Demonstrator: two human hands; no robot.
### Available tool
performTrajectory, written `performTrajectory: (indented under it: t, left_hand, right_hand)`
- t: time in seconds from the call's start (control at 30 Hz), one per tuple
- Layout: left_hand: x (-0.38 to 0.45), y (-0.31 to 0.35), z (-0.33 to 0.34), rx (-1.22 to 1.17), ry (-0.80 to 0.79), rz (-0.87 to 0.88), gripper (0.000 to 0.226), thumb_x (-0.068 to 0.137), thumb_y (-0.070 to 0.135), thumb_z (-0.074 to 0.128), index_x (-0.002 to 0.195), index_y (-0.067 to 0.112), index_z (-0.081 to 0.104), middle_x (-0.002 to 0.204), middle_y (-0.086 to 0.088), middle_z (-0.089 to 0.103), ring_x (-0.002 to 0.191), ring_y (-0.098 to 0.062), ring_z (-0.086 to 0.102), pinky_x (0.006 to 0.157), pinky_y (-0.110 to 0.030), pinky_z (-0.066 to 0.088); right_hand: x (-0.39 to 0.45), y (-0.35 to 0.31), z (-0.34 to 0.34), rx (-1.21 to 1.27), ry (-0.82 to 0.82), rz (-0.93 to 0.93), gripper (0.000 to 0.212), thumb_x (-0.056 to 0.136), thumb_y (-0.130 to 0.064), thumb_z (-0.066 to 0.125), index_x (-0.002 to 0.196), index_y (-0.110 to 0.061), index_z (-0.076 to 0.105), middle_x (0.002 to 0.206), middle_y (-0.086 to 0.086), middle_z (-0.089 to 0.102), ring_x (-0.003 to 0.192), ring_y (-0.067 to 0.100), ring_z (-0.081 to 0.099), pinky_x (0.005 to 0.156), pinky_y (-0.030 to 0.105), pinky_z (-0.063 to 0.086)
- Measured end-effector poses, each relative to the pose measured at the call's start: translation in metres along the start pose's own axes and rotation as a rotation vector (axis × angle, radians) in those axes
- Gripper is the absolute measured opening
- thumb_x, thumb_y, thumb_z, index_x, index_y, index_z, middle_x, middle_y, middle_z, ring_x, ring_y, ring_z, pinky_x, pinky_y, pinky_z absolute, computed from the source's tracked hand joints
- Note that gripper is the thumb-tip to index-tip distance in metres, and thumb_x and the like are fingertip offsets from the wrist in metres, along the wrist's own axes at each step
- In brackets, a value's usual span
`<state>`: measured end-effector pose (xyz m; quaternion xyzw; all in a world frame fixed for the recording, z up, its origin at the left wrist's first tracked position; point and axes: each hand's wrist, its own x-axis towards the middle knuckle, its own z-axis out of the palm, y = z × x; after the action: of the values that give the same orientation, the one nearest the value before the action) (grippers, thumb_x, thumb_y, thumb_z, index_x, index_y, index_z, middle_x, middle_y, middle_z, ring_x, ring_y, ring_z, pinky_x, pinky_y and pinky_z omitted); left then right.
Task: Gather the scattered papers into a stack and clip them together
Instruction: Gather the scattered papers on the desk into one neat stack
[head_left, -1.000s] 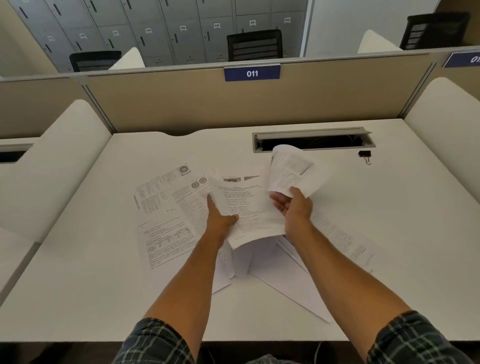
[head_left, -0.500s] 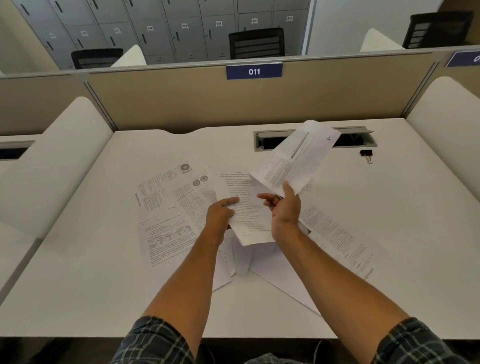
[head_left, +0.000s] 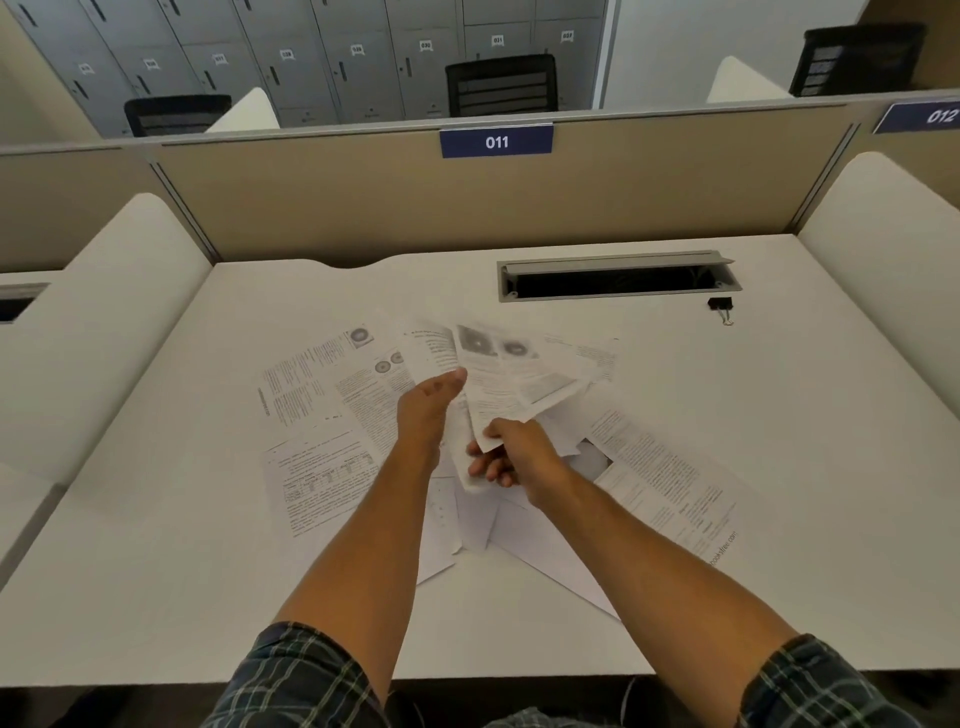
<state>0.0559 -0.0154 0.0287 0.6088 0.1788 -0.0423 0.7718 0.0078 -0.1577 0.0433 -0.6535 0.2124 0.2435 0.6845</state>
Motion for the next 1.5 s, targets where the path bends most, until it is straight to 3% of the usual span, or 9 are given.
performTrajectory:
  t: [0.13,0.3,0.6,0.8,0.87,1.0,1.17,1.37,1.5]
  left_hand:
    - [0.003,0.001,-0.003,0.086,0.07,0.046,0.04,0.078,0.02,0.091,0.113,0.009,0.077,0.12,-0.005,0.076,0.119,-0.024,0.069,0.103,-0.04,0.056]
    - [0.005,0.001,-0.008,0.048,0.076,0.063,0.048,0.074,0.01,0.092,0.118,0.014,0.074,0.121,0.005,0.069,0.116,-0.02,0.065,0.073,-0.016,0.059]
    - [0.006,0.009,-0.027,-0.082,0.01,0.036,0.051,0.075,-0.02,0.075,0.113,0.014,0.074,0.142,-0.009,0.062,0.126,-0.03,0.061,0.096,-0.049,0.061]
    - [0.007,0.011,-0.041,-0.083,-0.059,-0.005,0.052,0.067,-0.018,0.08,0.097,0.024,0.082,0.117,0.005,0.074,0.113,-0.023,0.065,0.08,-0.037,0.065]
    - [0.008,0.01,-0.043,-0.063,-0.077,-0.018,0.052,0.066,-0.017,0.081,0.096,0.025,0.082,0.111,0.006,0.077,0.112,-0.026,0.066,0.083,-0.04,0.065]
    - [0.004,0.009,-0.039,0.004,-0.106,-0.019,0.052,0.069,-0.015,0.082,0.1,0.027,0.081,0.11,0.001,0.078,0.108,-0.028,0.068,0.089,-0.043,0.062]
    - [-0.001,0.011,-0.032,-0.018,-0.133,-0.008,0.042,0.087,-0.011,0.07,0.11,0.023,0.078,0.114,-0.005,0.078,0.101,-0.026,0.074,0.081,-0.039,0.063]
    - [-0.003,0.017,-0.033,0.099,-0.075,-0.005,0.04,0.097,-0.004,0.059,0.103,0.029,0.08,0.107,-0.002,0.08,0.084,-0.019,0.074,0.068,-0.031,0.061]
    - [-0.006,0.016,-0.031,0.172,-0.084,-0.021,0.039,0.095,-0.003,0.06,0.105,0.029,0.08,0.121,-0.009,0.076,0.095,-0.028,0.073,0.084,-0.046,0.063]
  right_hand:
    - [-0.001,0.003,-0.002,-0.115,-0.15,-0.029,0.034,0.104,-0.019,0.047,0.108,0.007,0.07,0.076,0.018,0.078,0.041,0.015,0.059,0.039,0.02,0.039]
    - [0.001,0.006,-0.011,-0.164,-0.325,-0.084,0.025,0.108,-0.023,0.051,0.115,-0.001,0.062,0.093,0.023,0.078,0.045,0.016,0.057,0.04,0.02,0.038]
    - [0.008,-0.003,-0.063,-0.526,-0.623,-0.111,0.039,0.084,-0.028,0.087,0.114,-0.006,0.074,0.099,0.013,0.08,0.053,0.011,0.056,0.045,0.018,0.039]
    - [0.021,-0.013,-0.123,-0.392,-0.22,-0.083,0.023,0.09,0.0,0.067,0.109,-0.002,0.08,0.082,0.02,0.071,0.048,0.014,0.051,0.046,0.025,0.033]
    - [0.022,-0.015,-0.131,-0.201,-0.198,-0.153,0.022,0.097,-0.02,0.068,0.109,-0.007,0.082,0.094,0.018,0.076,0.057,0.015,0.06,0.048,0.025,0.04]
    - [0.023,-0.014,-0.132,0.055,-0.144,-0.221,0.061,0.103,-0.061,0.051,0.114,-0.007,0.076,0.09,0.009,0.075,0.071,0.018,0.064,0.056,0.029,0.042]
    - [0.019,-0.019,-0.126,-0.138,0.018,-0.37,0.01,0.094,-0.017,0.078,0.103,-0.013,0.08,0.089,0.001,0.082,0.063,0.009,0.064,0.048,0.017,0.041]
    - [0.016,-0.059,-0.134,-0.614,0.075,-0.195,0.008,0.095,0.004,0.069,0.097,0.0,0.075,0.066,0.002,0.062,0.049,0.013,0.046,0.041,0.018,0.035]
    - [0.005,-0.102,-0.126,-1.137,0.138,-0.187,0.012,0.089,0.006,0.06,0.089,0.001,0.071,0.074,0.011,0.068,0.055,0.02,0.06,0.051,0.024,0.044]
